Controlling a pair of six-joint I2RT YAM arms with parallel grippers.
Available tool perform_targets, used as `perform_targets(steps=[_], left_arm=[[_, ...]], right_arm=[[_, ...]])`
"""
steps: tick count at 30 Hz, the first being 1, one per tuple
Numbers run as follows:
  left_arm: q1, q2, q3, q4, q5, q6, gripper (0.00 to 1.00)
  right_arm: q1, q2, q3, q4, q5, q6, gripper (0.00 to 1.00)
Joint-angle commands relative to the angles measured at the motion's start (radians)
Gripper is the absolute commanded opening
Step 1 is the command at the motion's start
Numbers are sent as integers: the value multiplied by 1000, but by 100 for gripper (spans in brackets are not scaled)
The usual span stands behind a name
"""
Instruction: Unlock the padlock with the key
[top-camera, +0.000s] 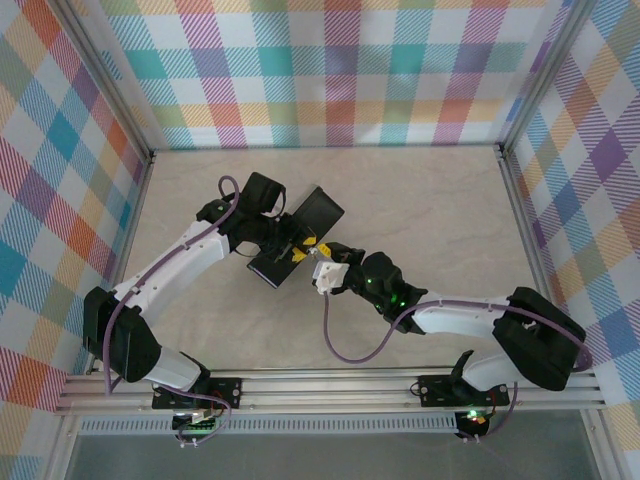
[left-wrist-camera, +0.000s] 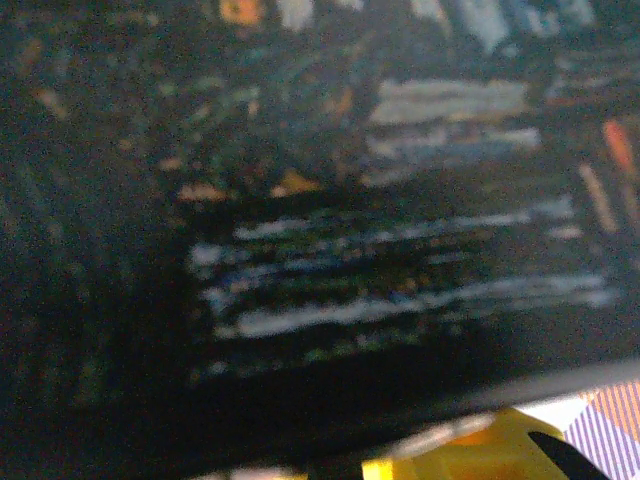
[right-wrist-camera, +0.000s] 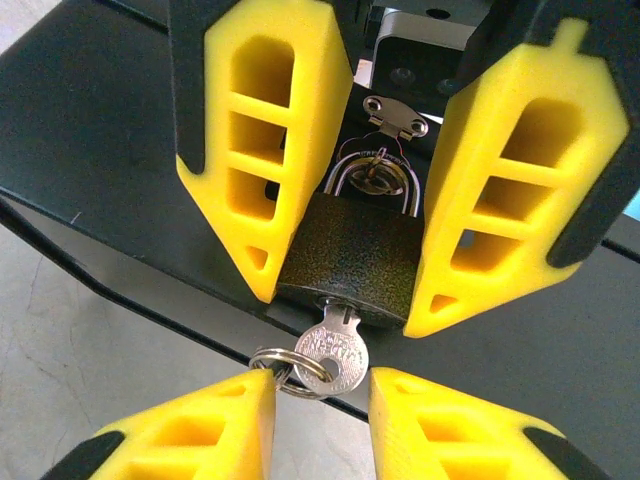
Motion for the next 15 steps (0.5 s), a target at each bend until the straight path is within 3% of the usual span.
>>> perform_targets(steps=[1, 15], left_arm=[[7, -6, 37, 40, 43, 0, 0], [6, -5, 22, 66, 61, -17, 0]], right_arm=[[6, 11, 27, 53, -1, -5, 30], [16, 15, 57, 33, 4, 8, 20]])
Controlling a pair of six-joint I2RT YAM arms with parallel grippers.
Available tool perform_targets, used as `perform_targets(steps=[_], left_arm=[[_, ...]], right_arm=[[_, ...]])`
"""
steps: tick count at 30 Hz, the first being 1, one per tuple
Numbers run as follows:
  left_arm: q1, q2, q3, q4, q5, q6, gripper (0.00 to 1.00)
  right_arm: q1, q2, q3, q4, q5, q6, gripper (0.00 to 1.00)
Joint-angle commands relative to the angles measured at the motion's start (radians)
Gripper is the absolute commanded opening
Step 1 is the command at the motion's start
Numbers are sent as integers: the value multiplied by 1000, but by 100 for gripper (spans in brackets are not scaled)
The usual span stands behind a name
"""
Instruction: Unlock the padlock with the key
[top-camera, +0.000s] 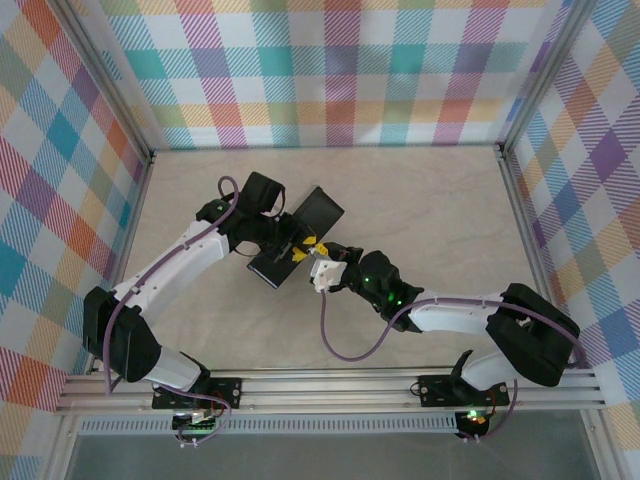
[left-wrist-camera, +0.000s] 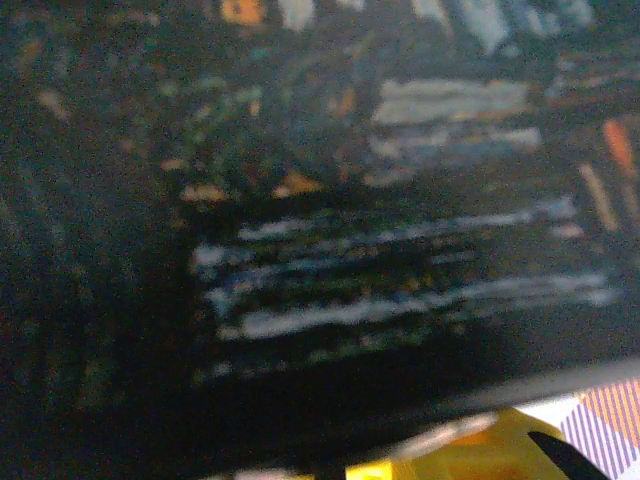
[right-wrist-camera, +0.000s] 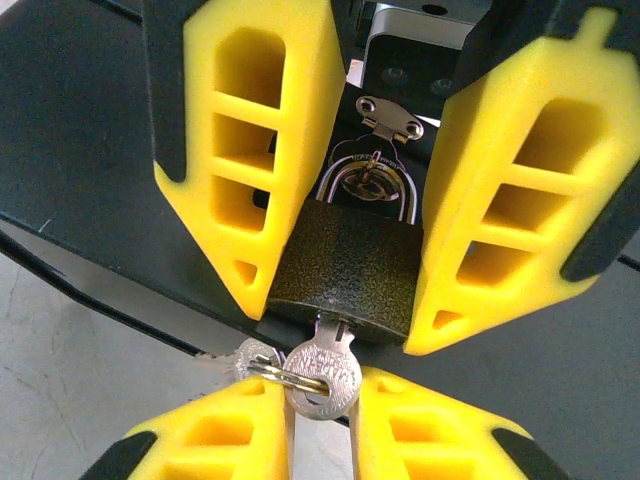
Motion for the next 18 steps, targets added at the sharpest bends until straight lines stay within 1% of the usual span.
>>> perform_targets(steps=[1, 5, 7, 12, 16, 18], left_arm=[[5, -5, 21, 65, 52, -7, 0], [5, -6, 10, 85, 49, -21, 0], [5, -6, 6, 95, 49, -28, 0], [5, -7, -5, 111, 46, -33, 0], [5, -9, -12, 118, 46, -34, 0], [5, -8, -12, 124, 48, -37, 0]], right_arm=[[16, -23, 40, 0, -6, 21, 19], [19, -48, 35, -15, 2, 71, 17], [19, -64, 36, -27, -4, 128, 16], [19, -120, 39, -94, -78, 310, 13], [17, -148, 39, -131, -108, 417, 13], [14, -162, 47, -151, -142, 472, 13]])
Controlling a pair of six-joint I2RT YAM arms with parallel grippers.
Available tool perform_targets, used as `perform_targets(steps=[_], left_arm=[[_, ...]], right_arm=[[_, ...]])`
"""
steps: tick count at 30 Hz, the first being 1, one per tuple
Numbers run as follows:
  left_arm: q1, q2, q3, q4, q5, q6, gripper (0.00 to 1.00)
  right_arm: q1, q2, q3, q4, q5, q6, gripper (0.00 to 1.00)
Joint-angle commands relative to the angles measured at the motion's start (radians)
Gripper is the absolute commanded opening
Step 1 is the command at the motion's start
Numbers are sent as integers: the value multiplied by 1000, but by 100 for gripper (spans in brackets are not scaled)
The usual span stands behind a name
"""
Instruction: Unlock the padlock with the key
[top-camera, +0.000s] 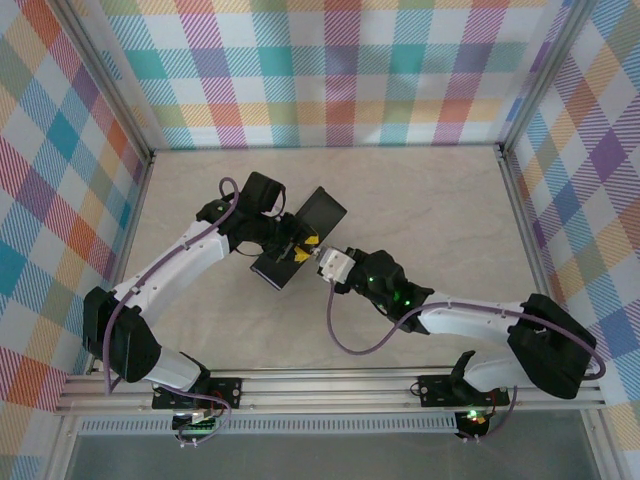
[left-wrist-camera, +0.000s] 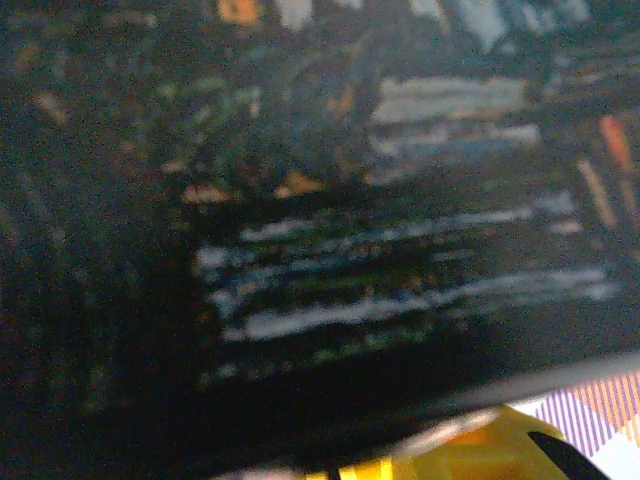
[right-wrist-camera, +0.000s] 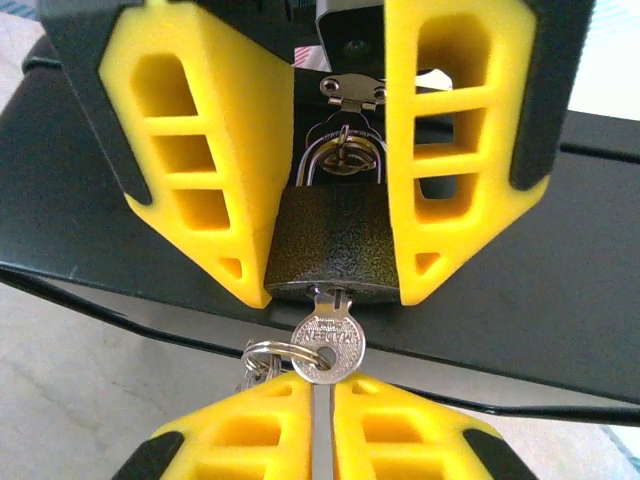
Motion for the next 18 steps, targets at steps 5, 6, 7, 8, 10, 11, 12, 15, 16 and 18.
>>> perform_targets(steps=[5, 6, 7, 8, 10, 11, 12, 15, 16, 18], left_arm=[[13, 0, 2, 99, 13, -1, 0], [14, 2, 7, 93, 15, 3, 0], [16, 4, 11, 87, 16, 7, 0], [16, 8, 16, 81, 18, 12, 0], [16, 10, 21, 69, 22, 19, 0], [16, 12, 25, 64, 23, 22, 0], [16, 14, 30, 58, 25, 26, 0], [16, 15, 39, 44, 25, 33, 0], [16, 14, 40, 43, 27, 33, 0], [16, 13, 39, 45, 24, 31, 0]], right_arm=[[14, -60, 69, -100, -82, 93, 24], [14, -69, 49, -79, -55, 49, 27], [14, -77, 32, -61, -35, 4, 28], [14, -82, 18, -41, -11, -50, 29], [12, -84, 7, -5, 15, -143, 30], [12, -82, 11, 1, 18, -182, 29], [13, -76, 20, 1, 14, -216, 29], [12, -51, 42, 13, -6, -286, 26], [13, -40, 51, 13, -11, -305, 25], [13, -18, 67, 3, -16, -347, 25]])
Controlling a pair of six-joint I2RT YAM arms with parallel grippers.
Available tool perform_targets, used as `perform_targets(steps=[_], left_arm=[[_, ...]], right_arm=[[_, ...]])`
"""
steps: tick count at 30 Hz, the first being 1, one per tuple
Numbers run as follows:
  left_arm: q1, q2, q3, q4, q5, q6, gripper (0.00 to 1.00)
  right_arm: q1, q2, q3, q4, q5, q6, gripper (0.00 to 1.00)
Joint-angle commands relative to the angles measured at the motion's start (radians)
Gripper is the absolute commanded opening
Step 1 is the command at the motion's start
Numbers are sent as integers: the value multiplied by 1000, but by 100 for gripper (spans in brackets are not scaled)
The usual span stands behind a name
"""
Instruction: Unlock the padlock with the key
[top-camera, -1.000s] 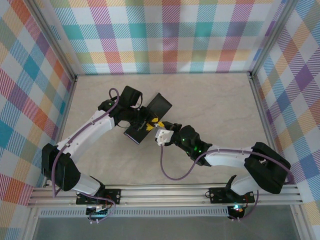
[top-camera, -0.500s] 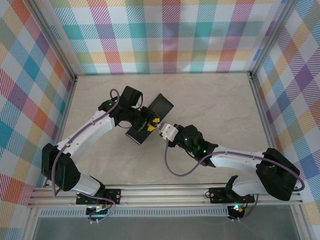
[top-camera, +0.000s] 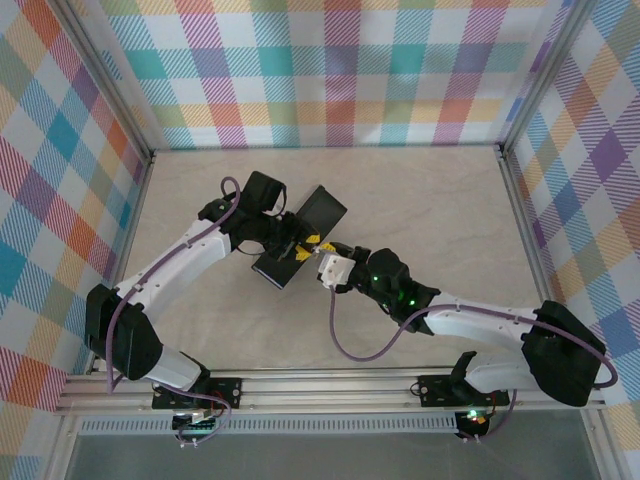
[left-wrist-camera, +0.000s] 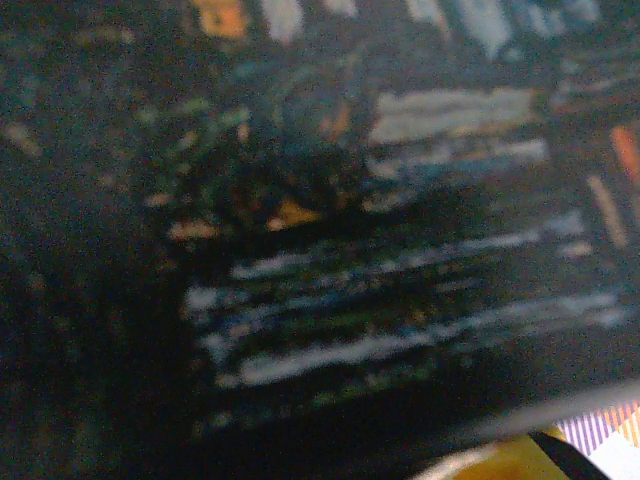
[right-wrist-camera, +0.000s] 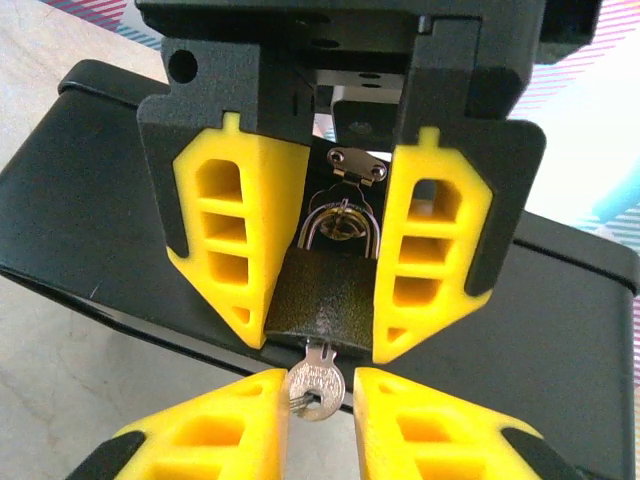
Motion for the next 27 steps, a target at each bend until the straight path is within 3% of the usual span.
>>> perform_targets(steps=[1, 10, 27], left_arm=[[11, -2, 36, 32, 17, 24, 0], [11, -4, 44, 28, 23, 24, 0], [11, -33, 34, 44, 51, 16, 0]], right_arm=[[7, 33, 45, 37, -19, -129, 24], [6, 69, 28, 48, 6, -160, 27], [-8, 186, 3, 247, 70, -235, 27]])
